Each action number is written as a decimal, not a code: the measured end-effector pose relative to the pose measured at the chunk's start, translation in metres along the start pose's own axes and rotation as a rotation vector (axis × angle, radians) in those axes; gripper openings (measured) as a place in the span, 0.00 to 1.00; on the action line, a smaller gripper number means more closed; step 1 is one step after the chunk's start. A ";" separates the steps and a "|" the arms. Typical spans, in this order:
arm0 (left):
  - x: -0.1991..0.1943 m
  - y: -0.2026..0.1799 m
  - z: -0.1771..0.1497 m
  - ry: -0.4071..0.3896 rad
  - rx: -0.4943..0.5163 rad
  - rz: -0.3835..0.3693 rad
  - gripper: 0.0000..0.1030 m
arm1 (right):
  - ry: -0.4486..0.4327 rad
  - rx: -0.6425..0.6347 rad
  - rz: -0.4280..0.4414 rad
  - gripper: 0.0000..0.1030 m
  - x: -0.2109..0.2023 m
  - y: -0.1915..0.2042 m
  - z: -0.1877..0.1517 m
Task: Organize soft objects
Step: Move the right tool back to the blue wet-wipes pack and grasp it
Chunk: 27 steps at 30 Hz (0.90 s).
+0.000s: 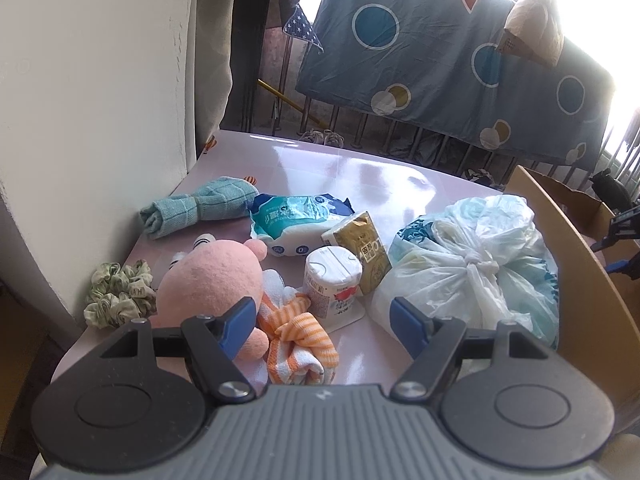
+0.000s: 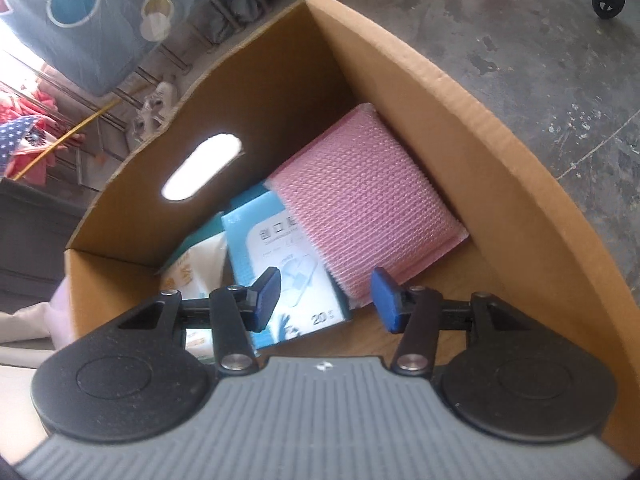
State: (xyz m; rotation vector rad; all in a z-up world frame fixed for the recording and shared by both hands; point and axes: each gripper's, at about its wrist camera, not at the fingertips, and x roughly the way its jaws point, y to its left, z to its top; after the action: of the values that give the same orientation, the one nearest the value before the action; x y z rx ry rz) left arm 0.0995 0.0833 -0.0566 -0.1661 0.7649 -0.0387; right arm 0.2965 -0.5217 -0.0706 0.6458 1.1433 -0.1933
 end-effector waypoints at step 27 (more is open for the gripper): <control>-0.018 0.007 -0.003 -0.012 0.016 0.059 0.76 | -0.114 -0.067 -0.065 0.48 0.043 0.039 0.035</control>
State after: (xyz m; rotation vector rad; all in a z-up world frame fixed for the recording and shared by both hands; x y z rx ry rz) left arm 0.0840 0.0918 -0.0471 -0.1288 0.7569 0.0122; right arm 0.3598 -0.5020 -0.0853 0.5324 1.0574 -0.2432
